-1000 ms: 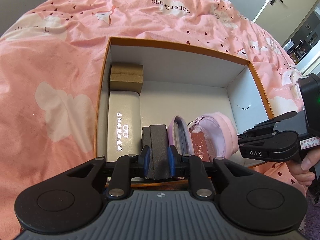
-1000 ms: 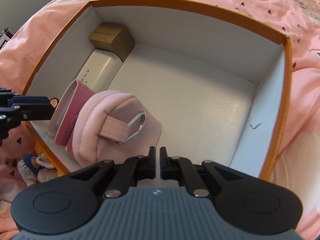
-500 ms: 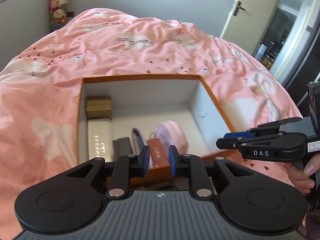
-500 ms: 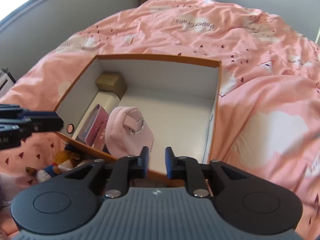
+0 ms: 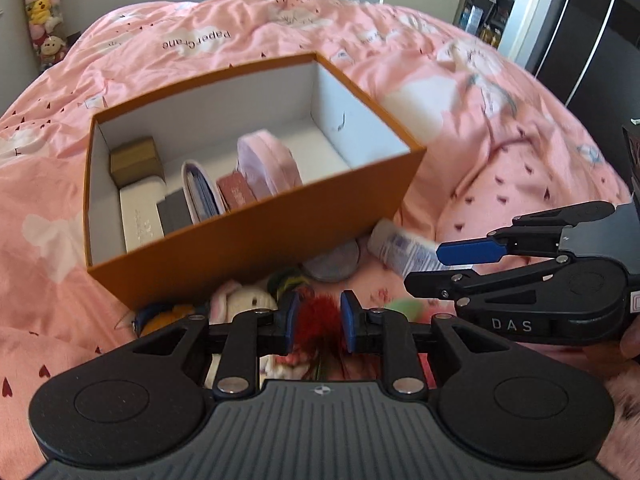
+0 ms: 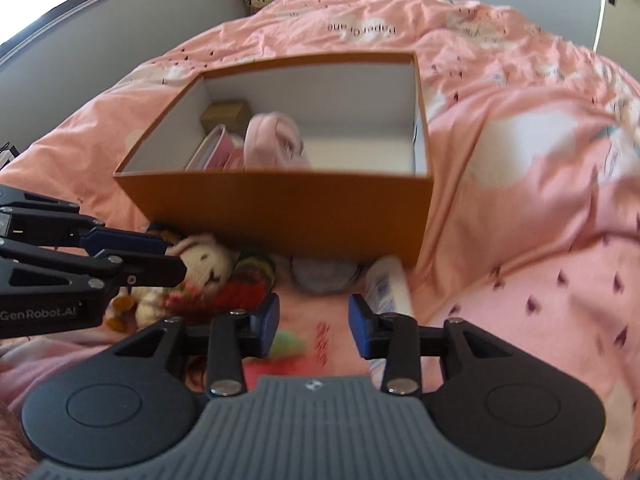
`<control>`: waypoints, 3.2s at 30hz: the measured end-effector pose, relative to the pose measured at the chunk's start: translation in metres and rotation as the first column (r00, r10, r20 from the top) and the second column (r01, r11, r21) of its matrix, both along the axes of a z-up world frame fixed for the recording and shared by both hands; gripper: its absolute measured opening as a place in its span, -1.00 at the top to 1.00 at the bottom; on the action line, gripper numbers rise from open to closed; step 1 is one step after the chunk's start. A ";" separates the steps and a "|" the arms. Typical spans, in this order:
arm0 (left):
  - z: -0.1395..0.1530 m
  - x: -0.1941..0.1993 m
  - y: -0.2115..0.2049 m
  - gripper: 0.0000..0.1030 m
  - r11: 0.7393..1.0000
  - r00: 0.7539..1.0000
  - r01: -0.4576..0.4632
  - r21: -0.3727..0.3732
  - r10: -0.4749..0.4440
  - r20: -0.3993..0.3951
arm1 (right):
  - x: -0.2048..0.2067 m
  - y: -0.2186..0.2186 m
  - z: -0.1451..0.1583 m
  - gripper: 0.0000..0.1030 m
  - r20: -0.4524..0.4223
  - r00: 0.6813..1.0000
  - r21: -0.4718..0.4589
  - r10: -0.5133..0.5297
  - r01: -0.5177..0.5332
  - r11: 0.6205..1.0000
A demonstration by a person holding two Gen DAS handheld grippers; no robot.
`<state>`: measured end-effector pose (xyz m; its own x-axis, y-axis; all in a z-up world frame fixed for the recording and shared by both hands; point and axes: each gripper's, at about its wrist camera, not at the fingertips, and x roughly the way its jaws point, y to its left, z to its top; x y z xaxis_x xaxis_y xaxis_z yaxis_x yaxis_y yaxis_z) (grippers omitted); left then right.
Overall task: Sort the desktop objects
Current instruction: 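Withdraw both grippers and reach toward the toy pile, then grasp the red feather toy with the left gripper while the right grasps the pink pompom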
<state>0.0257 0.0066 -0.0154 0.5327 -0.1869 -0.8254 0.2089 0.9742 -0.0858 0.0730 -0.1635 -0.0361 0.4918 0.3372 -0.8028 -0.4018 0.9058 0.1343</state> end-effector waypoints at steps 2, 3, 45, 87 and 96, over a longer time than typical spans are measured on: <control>-0.005 -0.004 -0.002 0.42 1.000 1.000 0.012 0.025 -0.011 -0.020 | -0.006 0.001 -0.007 0.10 -0.021 1.000 -0.010 0.001 -0.001 1.000; -0.007 -0.006 -0.002 0.40 0.999 0.999 0.016 0.029 -0.015 -0.030 | -0.008 0.001 -0.009 0.06 -0.029 1.000 -0.011 0.003 -0.004 1.000; -0.041 0.000 -0.026 0.00 0.990 0.988 0.115 0.085 -0.105 -0.113 | -0.005 -0.003 -0.048 0.04 -0.079 0.995 -0.129 -0.057 0.046 0.991; 0.001 -0.001 0.018 -0.14 0.991 1.000 0.016 -0.134 -0.016 -0.001 | 0.002 -0.027 -0.050 0.04 -0.150 0.982 0.034 -0.115 0.121 0.992; -0.012 -0.015 -0.022 -0.30 0.974 0.980 0.169 0.152 -0.182 0.079 | 0.002 -0.028 -0.049 0.03 -0.151 0.983 0.024 -0.109 0.114 0.993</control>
<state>0.0108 -0.0155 -0.0272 0.5770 -0.1673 -0.7995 0.3783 0.9222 0.0800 0.0746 -0.1912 -0.0856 0.4036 0.3138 -0.8595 -0.2720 0.9380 0.2147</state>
